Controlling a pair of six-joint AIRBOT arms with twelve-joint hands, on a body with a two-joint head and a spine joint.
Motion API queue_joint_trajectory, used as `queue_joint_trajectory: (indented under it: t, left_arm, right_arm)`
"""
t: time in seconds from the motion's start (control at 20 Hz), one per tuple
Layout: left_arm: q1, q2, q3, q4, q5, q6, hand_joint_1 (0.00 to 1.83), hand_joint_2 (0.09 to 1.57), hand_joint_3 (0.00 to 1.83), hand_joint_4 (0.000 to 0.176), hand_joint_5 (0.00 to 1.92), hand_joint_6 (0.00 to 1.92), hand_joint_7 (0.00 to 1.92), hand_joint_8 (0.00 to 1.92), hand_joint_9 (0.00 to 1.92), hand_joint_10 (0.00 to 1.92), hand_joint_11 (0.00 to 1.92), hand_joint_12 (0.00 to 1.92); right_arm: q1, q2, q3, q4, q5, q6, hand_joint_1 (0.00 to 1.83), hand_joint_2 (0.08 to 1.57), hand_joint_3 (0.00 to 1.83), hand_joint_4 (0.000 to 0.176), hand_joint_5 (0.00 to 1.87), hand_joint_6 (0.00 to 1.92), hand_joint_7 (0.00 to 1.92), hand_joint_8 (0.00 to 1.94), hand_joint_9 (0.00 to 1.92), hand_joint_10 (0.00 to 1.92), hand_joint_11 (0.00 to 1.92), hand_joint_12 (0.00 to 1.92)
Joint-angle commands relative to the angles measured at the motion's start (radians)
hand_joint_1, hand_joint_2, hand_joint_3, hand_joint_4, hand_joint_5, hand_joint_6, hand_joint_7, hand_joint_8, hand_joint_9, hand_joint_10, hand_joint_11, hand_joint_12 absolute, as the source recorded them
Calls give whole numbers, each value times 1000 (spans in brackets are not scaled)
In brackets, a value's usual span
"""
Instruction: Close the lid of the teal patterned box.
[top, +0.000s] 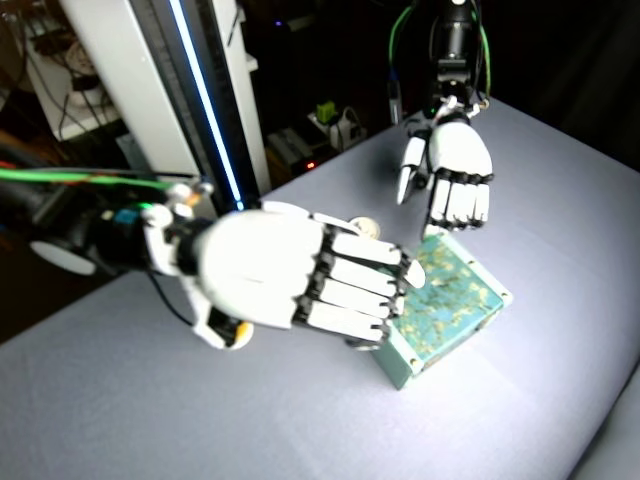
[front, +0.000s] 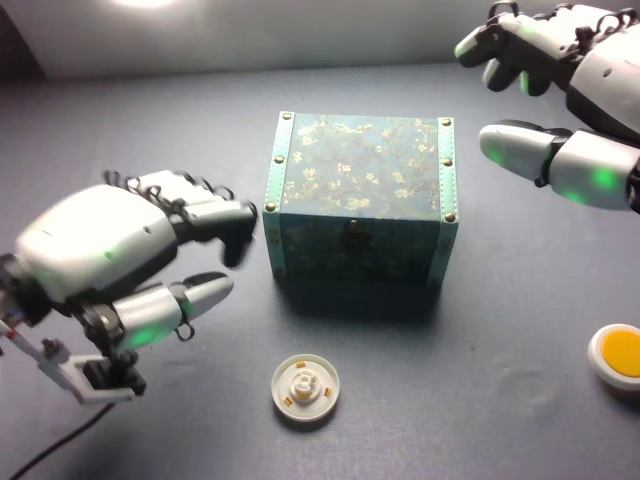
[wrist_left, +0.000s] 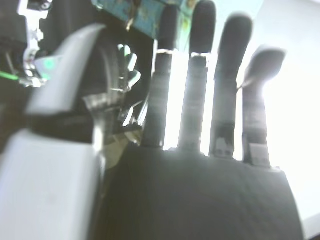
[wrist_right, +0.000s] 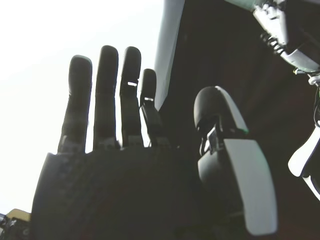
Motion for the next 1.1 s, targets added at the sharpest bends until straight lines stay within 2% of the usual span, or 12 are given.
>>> queue_joint_trajectory:
  t: [0.0, 0.1, 0.2, 0.25, 0.3, 0.35, 0.4, 0.55, 0.75, 0.95, 1.0, 1.05]
  left_arm:
    - [-1, 12, -9, -8, -165, 7, 116, 1435, 0, 5, 271, 1100, 477, 791, 340, 1240, 139, 1792]
    - [7, 35, -27, -11, -213, 23, 147, 1397, 0, 0, 303, 562, 496, 342, 313, 734, 7, 1532]
    - [14, 50, -40, -15, -253, 37, 151, 1389, 0, 36, 204, 107, 262, 26, 167, 199, 0, 1017]
    - [19, 58, -48, -18, -277, 47, 265, 1408, 2, 0, 197, 37, 222, 4, 160, 85, 0, 821]
    - [23, 67, -56, -23, -302, 57, 212, 1435, 4, 0, 39, 7, 67, 0, 31, 16, 0, 394]
    - [27, 76, -64, -29, -327, 71, 169, 1406, 0, 64, 7, 1, 13, 0, 5, 2, 0, 182]
    - [30, 84, -71, -35, -346, 83, 74, 1398, 0, 80, 1, 0, 2, 0, 0, 0, 0, 89]
    - [55, 117, -96, -67, -426, 122, 152, 1380, 0, 98, 0, 0, 0, 0, 0, 0, 0, 0]
    - [76, 138, -113, -103, -491, 159, 55, 1327, 0, 174, 0, 0, 0, 0, 0, 0, 0, 0]
    - [100, 161, -131, -134, -553, 183, 82, 1339, 3, 113, 0, 0, 0, 0, 0, 0, 0, 0]
    - [110, 168, -137, -145, -583, 191, 209, 1343, 0, 124, 0, 0, 0, 0, 0, 0, 0, 0]
    - [119, 172, -140, -150, -603, 191, 301, 1358, 3, 127, 0, 0, 0, 0, 0, 0, 0, 0]
  right_arm:
    - [3, 7, -7, -6, 165, 13, 168, 1428, 6, 0, 40, 1046, 302, 1081, 334, 1578, 311, 1921]
    - [-12, 21, -20, -6, 199, 15, 134, 1428, 1, 0, 53, 990, 272, 1083, 344, 1495, 312, 1921]
    - [-30, 42, -37, -8, 235, 15, 105, 1394, 0, 0, 8, 990, 240, 953, 225, 1374, 111, 1921]
    - [-45, 57, -49, -9, 268, 15, 96, 1390, 0, 0, 1, 939, 235, 919, 193, 1348, 86, 1921]
    - [-61, 73, -61, -11, 299, 15, 106, 1390, 0, 0, 0, 797, 131, 853, 38, 1239, 16, 1921]
    - [-74, 88, -74, -11, 330, 15, 24, 1378, 0, 0, 0, 667, 95, 737, 12, 1175, 2, 1902]
    - [-84, 100, -84, -11, 352, 15, 43, 1393, 0, 0, 0, 435, 49, 664, 2, 969, 0, 1877]
    - [-139, 143, -122, -9, 449, 15, 34, 1420, 5, 0, 0, 37, 0, 112, 0, 281, 0, 1825]
    - [-230, 192, -168, 26, 593, 8, 30, 1457, 15, 0, 0, 0, 0, 0, 1, 3, 0, 1353]
    - [-276, 231, -198, 39, 673, -5, 84, 1431, 0, 0, 0, 0, 0, 0, 0, 0, 0, 779]
    - [-284, 241, -209, 40, 699, -18, 143, 1429, 0, 0, 0, 0, 0, 0, 0, 0, 0, 155]
    - [-290, 247, -216, 41, 717, -24, 147, 1404, 0, 0, 0, 0, 0, 0, 0, 0, 0, 30]
